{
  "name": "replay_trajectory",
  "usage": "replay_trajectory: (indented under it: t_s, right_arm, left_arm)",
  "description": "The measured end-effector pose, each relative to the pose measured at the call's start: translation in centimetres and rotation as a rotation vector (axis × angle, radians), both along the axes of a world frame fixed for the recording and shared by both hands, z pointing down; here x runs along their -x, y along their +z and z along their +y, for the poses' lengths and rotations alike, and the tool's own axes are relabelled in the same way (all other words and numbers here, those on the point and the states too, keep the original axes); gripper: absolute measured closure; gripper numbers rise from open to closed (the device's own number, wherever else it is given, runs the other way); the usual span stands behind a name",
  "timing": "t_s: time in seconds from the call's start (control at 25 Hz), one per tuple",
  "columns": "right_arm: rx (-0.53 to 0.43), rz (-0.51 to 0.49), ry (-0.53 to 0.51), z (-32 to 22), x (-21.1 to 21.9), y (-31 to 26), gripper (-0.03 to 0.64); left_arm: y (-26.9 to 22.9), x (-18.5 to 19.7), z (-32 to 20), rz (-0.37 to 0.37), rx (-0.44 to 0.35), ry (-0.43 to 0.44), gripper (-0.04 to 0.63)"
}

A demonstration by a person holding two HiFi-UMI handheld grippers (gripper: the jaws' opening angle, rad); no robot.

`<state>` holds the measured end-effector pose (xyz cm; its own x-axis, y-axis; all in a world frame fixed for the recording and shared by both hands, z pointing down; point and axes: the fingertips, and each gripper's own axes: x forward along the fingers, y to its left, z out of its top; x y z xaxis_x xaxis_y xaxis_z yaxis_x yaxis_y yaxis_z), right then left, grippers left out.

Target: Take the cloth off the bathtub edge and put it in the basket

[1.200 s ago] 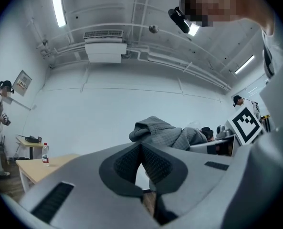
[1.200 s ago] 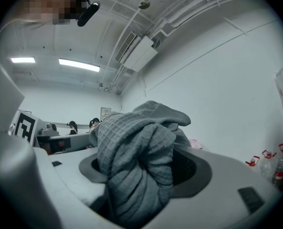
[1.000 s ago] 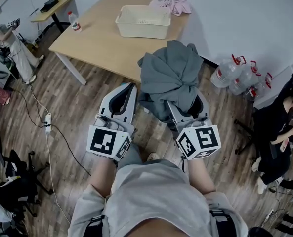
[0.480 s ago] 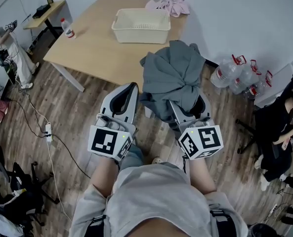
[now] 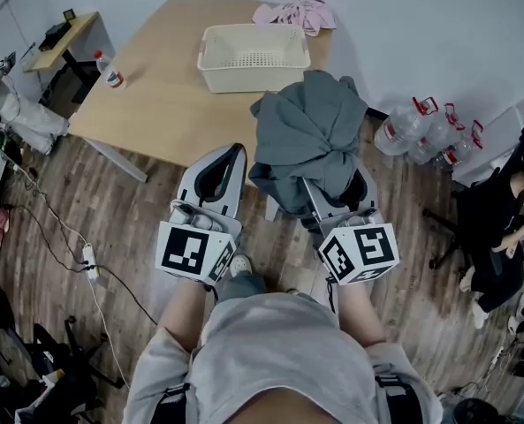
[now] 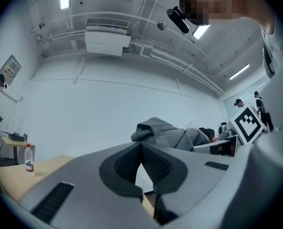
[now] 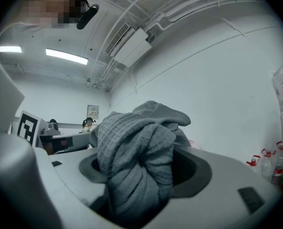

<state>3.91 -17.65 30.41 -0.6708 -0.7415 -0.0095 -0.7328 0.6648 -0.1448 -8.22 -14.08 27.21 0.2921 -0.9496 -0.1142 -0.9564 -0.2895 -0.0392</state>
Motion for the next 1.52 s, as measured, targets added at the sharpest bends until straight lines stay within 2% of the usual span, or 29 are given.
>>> replay_trajectory:
  t_s: [0.64,1.0,1.28,1.52]
  right_arm:
    - [0.0,-0.003,0.112,-2.6,7.8,0.5,0.293]
    - [0.002,0.014,0.136,-4.6,9.3,0.3,0.292]
    - [0.012,0.013,0.127,-6.5,9.8,1.1,0.293]
    - [0.031,0.033,0.108,-11.7,10.8,1.1,0.293]
  left_arm:
    - [0.5,8.0,-4.3,0.001,-0.009,0.114,0.598]
    - [0.9,9.6,-6.9,0.034,0.004,0.142,0.598]
    - [1.5,9.9,-8.6,0.028,0.007,0.141,0.598]
    - [1.8,10.5,-13.9,0.026,0.034,0.142,0.598]
